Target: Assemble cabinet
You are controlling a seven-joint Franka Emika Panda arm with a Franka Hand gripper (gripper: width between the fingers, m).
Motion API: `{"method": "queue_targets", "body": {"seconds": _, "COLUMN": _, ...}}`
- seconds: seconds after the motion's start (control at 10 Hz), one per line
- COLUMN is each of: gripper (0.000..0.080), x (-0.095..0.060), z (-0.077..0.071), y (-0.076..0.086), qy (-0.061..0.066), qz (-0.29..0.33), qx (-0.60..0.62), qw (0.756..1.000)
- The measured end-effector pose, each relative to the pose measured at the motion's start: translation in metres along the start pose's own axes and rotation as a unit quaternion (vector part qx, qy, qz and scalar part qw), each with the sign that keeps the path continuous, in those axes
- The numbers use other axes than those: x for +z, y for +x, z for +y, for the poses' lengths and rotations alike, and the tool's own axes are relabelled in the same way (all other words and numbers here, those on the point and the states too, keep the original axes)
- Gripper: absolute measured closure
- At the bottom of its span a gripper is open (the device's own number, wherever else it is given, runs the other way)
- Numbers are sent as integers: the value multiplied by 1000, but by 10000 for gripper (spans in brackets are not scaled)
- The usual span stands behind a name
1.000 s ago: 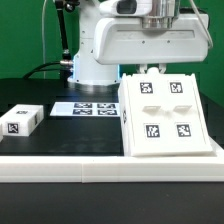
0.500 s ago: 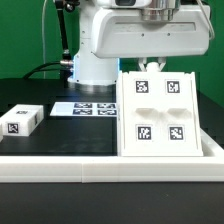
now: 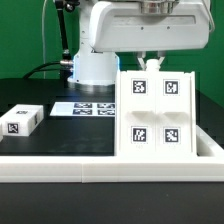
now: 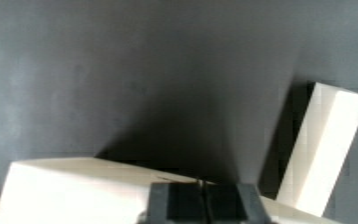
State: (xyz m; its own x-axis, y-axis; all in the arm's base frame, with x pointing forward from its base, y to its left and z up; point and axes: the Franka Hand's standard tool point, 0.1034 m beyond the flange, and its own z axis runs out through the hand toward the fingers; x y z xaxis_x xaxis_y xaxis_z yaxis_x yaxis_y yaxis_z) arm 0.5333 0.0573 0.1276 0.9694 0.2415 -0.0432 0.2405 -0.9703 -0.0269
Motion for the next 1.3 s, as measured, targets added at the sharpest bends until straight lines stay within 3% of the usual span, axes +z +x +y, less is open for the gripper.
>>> {"method": "queue_targets", "body": {"seconds": 0.9, "gripper": 797, "x": -7, "z": 3, "y": 8, "qy": 2, "qz": -9, "qx": -6, "qw": 1000}}
{"method": "queue_targets", "body": {"seconds": 1.0, "gripper": 677, "x": -7, "z": 3, "y": 8, "qy": 2, "qz": -9, "qx": -6, "qw": 1000}}
{"method": "queue_targets", "body": {"seconds": 1.1, "gripper": 677, "x": -7, "z": 3, "y": 8, "qy": 2, "qz": -9, "qx": -6, "qw": 1000}}
{"method": "queue_targets", "body": {"seconds": 1.3, "gripper": 359, "x": -7, "z": 3, "y": 8, "qy": 2, "qz": -9, "qx": -6, "qw": 1000}}
